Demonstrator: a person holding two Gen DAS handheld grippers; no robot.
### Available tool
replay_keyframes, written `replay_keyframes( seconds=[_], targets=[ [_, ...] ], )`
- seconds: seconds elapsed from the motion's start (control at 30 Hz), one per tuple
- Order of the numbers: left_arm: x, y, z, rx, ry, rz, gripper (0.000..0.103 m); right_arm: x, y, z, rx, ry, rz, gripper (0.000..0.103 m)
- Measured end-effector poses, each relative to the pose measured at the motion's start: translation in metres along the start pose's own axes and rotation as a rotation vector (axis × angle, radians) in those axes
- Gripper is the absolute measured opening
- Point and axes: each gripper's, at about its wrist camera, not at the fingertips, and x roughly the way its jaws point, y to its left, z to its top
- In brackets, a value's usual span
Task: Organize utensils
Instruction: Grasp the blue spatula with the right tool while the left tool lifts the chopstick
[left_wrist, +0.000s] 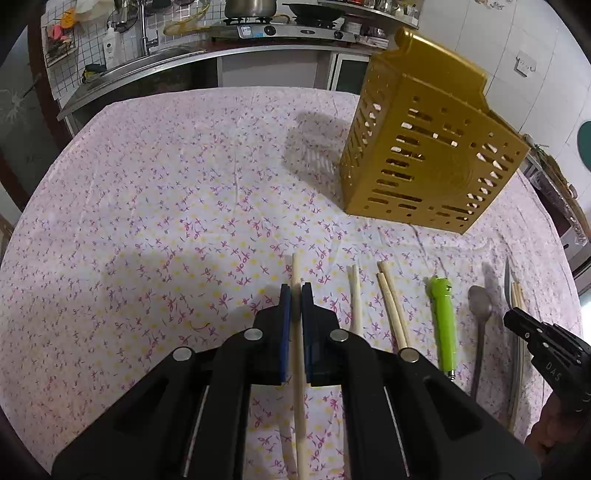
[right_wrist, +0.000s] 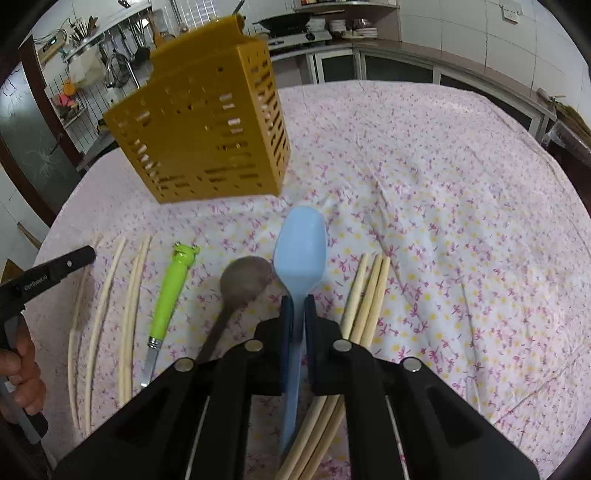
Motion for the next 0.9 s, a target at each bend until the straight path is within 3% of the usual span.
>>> replay_keyframes(
  seconds=[0.3, 0.37, 0.47, 0.9],
  targets=[
    [-0.032, -0.002, 0.000, 0.013, -0.090, -0.002, 0.003, -0.036, 0.004, 0.009, -0.014, -0.149, 0.019, 0.008],
    [-0.028, -0.004, 0.000, 0.026, -0.080, 0.009, 0.003, -0.040, 0.007, 0.011, -0.022, -0.161, 0.020, 0.008],
    [-0.024, 0.002, -0.004, -0.004, -0.047, -0.033, 0.003, -0.042, 0.009, 0.011, -0.024, -0.168, 0.026, 0.008],
    [-0.086, -0.004, -0.001, 0.009, -0.212, -0.057, 0.003, -0.072, 0.015, 0.011, -0.061, -0.256, 0.034, 0.008]
  ],
)
